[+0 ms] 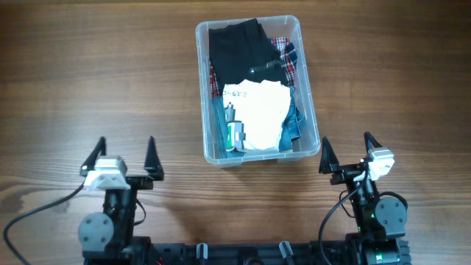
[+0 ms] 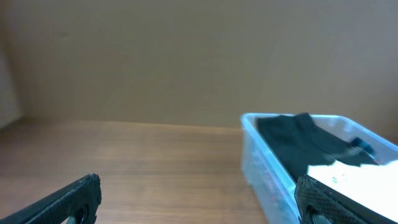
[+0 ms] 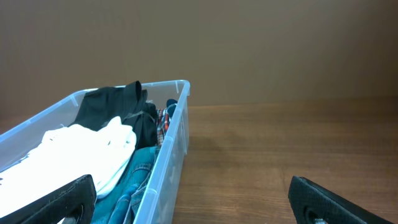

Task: Pack container

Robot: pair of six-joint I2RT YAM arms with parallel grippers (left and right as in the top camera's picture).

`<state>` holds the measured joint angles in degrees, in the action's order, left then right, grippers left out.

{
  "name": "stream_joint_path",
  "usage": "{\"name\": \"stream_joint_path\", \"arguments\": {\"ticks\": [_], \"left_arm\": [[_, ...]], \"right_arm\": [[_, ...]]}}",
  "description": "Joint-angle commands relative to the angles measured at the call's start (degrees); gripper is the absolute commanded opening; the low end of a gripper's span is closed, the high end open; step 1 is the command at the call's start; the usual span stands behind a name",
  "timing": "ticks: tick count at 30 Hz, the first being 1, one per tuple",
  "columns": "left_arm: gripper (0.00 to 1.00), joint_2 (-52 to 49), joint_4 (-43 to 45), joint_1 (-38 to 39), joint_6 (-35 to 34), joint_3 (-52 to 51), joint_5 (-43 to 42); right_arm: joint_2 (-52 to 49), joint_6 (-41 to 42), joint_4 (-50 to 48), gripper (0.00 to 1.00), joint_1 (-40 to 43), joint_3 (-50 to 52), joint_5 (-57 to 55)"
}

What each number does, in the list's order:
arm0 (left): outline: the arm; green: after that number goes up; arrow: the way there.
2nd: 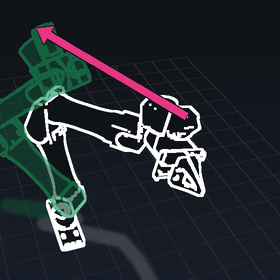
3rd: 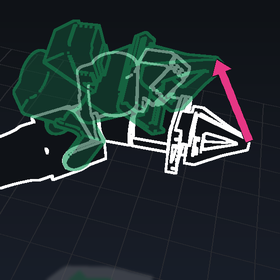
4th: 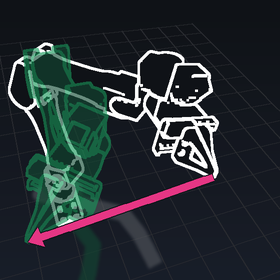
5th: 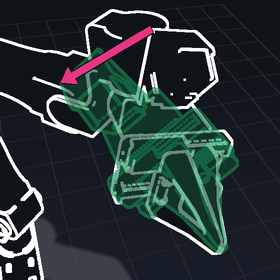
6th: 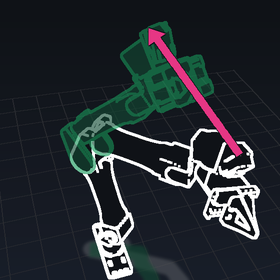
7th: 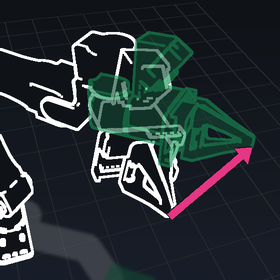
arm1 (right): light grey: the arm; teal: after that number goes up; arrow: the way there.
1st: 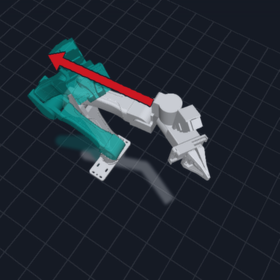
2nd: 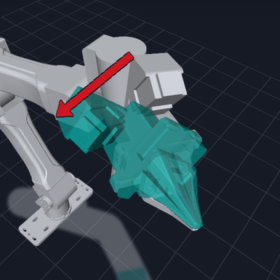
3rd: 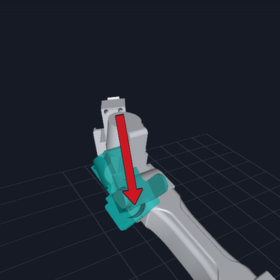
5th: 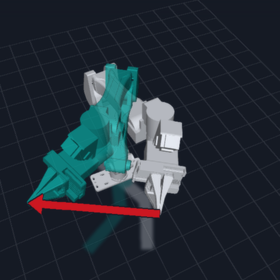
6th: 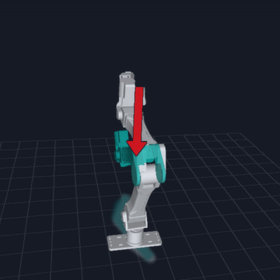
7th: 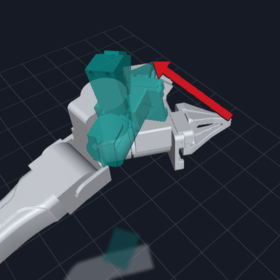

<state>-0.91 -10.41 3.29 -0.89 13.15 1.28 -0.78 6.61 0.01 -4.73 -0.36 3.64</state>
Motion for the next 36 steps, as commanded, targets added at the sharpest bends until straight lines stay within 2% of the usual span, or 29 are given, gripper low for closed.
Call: {"name": "stream_joint_path", "arguments": {"ticks": [1,13,32,36], "left_arm": [[1.00,0.76,4.70,0.20,0.66,-4.79,-7.17],[1.00,0.76,5.16,0.22,0.46,-12.04,-8.52],[1.00,0.76,5.31,0.17,0.48,-12.13,-8.09],[1.00,0.76,5.31,-2.01,0.48,-12.13,-8.09]], "right_arm": [[0.57,1.05,-0.20,1.00,-0.09,0.07,0.85],[0.57,1.07,-0.20,1.00,-0.09,0.07,0.85],[0.57,1.05,-0.20,1.00,-0.09,0.07,0.85],[0.57,1.05,-0.20,1.00,-0.09,0.07,0.85]]}}
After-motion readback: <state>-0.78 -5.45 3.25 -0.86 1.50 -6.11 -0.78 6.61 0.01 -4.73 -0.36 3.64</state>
